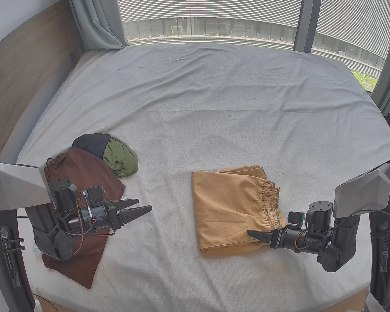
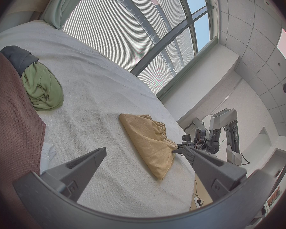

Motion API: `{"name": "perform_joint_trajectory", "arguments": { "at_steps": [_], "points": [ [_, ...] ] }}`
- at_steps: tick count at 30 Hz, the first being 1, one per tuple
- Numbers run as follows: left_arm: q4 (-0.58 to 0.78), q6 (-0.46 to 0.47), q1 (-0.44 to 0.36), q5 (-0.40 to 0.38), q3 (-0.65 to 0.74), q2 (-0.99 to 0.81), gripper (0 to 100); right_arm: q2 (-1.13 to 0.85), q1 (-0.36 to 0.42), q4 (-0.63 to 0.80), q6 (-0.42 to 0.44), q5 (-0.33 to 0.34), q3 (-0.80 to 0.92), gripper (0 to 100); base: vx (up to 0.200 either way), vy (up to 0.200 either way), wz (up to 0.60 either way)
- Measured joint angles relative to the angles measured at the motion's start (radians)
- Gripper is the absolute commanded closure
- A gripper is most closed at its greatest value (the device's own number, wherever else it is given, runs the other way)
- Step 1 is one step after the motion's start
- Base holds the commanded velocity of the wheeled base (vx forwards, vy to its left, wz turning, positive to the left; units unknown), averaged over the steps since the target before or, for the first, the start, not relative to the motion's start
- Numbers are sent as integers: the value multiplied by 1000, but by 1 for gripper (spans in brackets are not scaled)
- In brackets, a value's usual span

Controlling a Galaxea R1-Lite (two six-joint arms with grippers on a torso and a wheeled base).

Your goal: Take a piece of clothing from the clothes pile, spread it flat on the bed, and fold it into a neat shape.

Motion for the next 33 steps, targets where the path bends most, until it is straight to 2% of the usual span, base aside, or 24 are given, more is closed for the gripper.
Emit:
{"name": "perform_joint_trajectory", "arguments": {
  "at_steps": [5, 6, 19, 29, 33],
  "points": [
    [0, 0, 0, 0, 0, 0, 0, 0, 2, 0, 1, -1, -3, 0, 0, 0, 0],
    [0, 0, 0, 0, 0, 1, 0, 0, 2, 0, 0, -1, -3, 100, 0, 0, 0],
    [0, 5, -1, 0, 1, 3, 0, 1, 4, -1, 0, -1, -3, 100, 0, 0, 0],
    [0, 164, 2, 0, 3, 37, 0, 5, 10, -1, 0, 0, -4, 100, 0, 0, 0],
    [0, 168, 1, 0, 6, 52, 0, 7, 13, -1, -1, 0, -4, 100, 0, 0, 0]
  ]
}}
